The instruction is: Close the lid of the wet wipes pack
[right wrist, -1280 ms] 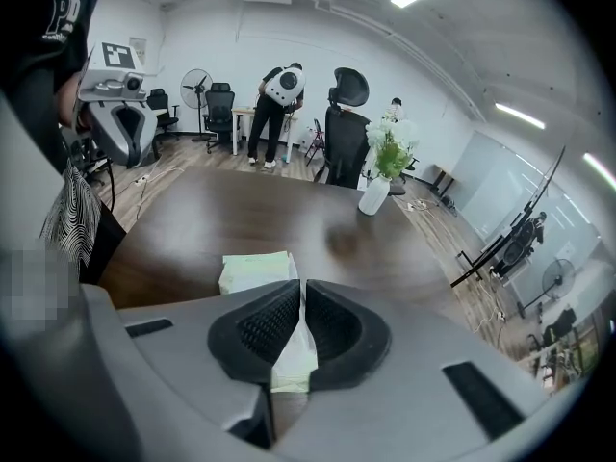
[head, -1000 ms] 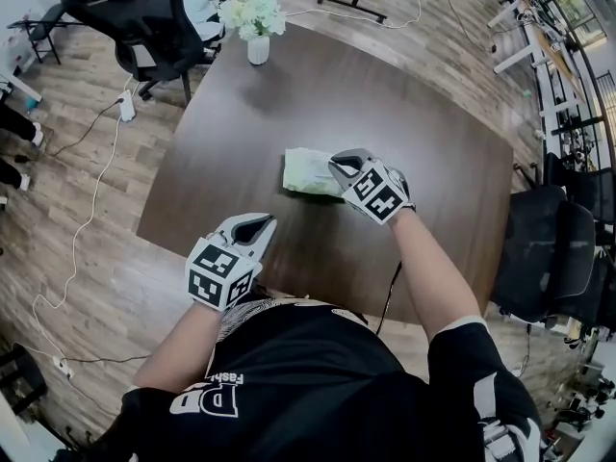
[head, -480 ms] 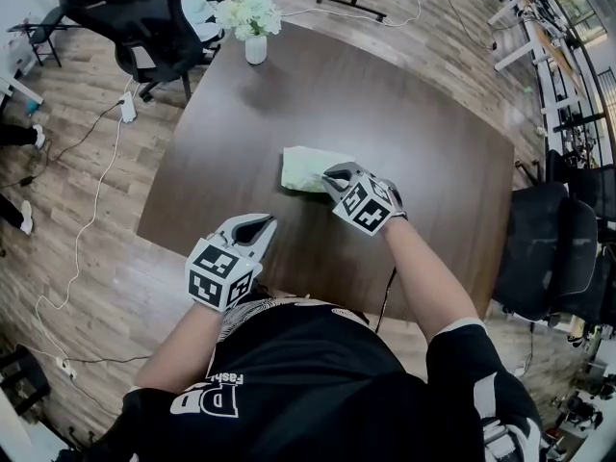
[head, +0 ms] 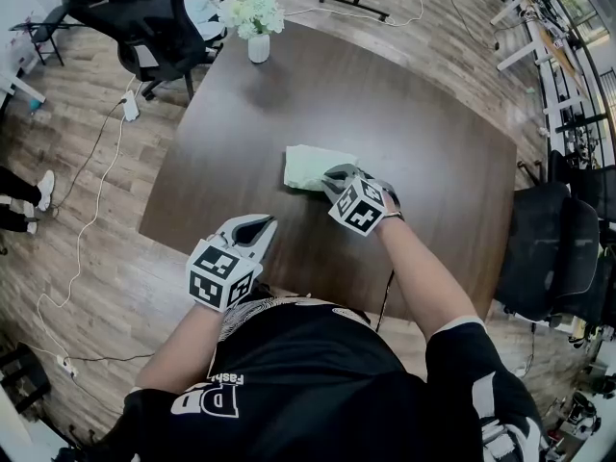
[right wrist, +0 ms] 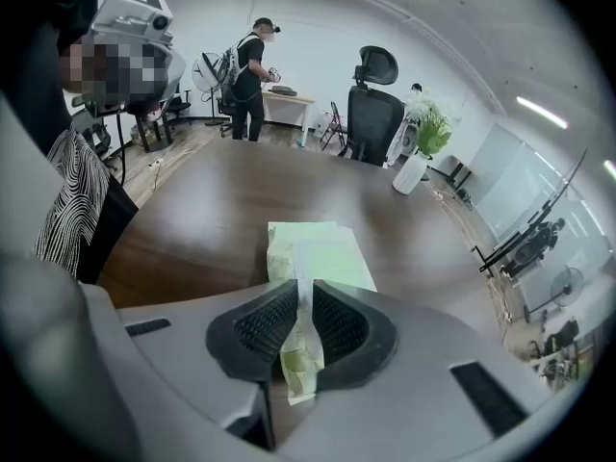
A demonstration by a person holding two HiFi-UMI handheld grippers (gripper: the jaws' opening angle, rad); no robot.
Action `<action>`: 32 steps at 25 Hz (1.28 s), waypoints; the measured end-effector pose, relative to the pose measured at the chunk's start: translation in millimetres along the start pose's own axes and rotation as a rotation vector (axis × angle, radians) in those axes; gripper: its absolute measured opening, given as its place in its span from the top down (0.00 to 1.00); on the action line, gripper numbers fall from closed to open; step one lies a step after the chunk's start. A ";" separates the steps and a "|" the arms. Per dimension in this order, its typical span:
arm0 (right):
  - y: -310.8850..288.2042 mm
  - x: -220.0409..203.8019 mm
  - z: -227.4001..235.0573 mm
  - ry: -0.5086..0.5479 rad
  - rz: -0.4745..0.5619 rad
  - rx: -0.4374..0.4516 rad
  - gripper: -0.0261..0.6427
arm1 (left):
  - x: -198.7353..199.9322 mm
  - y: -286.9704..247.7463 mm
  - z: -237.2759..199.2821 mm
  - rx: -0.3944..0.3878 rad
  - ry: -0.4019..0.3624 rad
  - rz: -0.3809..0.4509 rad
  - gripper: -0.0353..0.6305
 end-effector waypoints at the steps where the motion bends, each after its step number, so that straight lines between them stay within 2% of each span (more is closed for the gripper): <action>1: -1.4 -0.1 0.2 0.001 -0.003 0.001 0.90 | -0.3 0.2 -0.7 0.000 0.000 0.000 0.92; 20: -12.3 0.6 -1.4 0.024 -0.115 0.062 0.86 | -7.9 13.5 -7.8 0.002 0.015 0.006 0.92; 28: -11.8 4.0 -0.4 -0.027 -0.118 0.019 0.86 | -1.0 15.8 -11.1 -0.046 -0.018 0.012 0.92; 32: 1.3 11.7 -2.7 -0.059 -0.067 -0.039 0.87 | 2.7 16.2 -11.5 -0.073 -0.037 0.020 0.92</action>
Point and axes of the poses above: the fingertips, and each gripper's own axes: y backward along the fingers, z to its right, x out of its top, the point moved 4 cm from there along y, backward along the fingers, and after that the axes turned 12 degrees about x, right-handed, at the moved point
